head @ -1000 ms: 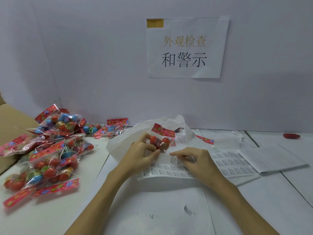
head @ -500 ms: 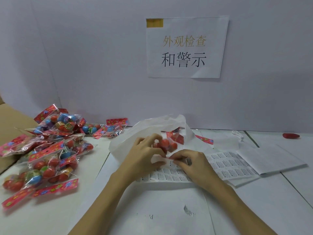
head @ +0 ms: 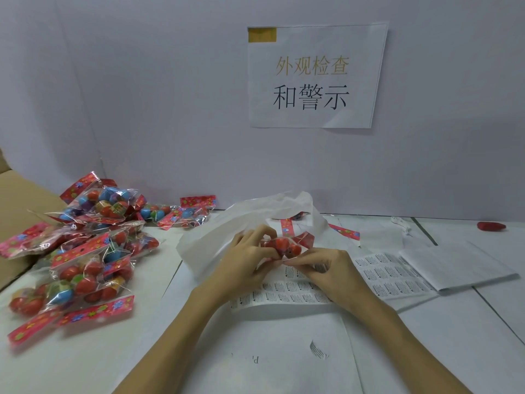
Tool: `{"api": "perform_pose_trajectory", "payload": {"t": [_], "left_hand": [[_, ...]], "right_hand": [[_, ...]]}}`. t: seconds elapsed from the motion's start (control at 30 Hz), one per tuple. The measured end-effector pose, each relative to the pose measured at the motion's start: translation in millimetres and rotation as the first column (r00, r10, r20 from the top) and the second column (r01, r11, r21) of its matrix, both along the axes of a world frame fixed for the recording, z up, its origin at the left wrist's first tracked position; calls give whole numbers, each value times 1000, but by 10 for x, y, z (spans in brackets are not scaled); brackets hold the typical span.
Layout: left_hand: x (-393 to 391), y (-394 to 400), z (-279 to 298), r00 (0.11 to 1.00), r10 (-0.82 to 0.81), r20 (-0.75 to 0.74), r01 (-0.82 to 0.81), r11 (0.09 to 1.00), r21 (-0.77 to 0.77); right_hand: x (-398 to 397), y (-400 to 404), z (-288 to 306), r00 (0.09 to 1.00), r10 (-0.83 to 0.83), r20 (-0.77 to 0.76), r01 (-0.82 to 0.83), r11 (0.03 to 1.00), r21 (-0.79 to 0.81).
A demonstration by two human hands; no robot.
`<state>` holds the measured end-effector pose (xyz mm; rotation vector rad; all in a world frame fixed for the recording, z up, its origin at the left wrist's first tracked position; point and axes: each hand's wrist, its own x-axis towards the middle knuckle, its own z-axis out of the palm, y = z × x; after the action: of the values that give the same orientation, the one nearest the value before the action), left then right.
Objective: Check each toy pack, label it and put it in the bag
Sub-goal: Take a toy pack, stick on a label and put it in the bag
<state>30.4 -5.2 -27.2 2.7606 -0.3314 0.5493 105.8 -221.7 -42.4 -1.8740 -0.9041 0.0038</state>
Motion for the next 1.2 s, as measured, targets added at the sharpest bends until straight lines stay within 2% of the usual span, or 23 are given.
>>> {"api": "perform_pose_trajectory", "payload": {"t": [0.13, 0.3, 0.6, 0.83, 1.2], "left_hand": [[11, 20, -10, 999, 9, -41, -11, 999, -48], [15, 39, -6, 997, 10, -71, -16, 996, -92], [35, 57, -22, 996, 13, -84, -20, 996, -83], [44, 88, -40, 997, 12, -79, -19, 997, -81], [43, 97, -38, 996, 6, -89, -15, 994, -108]], "right_hand": [[13, -15, 5, 1000, 6, -2, -7, 999, -45], [1, -4, 7, 999, 40, -2, -40, 999, 9], [17, -10, -6, 999, 20, 31, -18, 998, -53], [1, -2, -17, 999, 34, 12, -34, 999, -19], [-55, 11, 12, 999, 37, 17, -36, 998, -53]]}}
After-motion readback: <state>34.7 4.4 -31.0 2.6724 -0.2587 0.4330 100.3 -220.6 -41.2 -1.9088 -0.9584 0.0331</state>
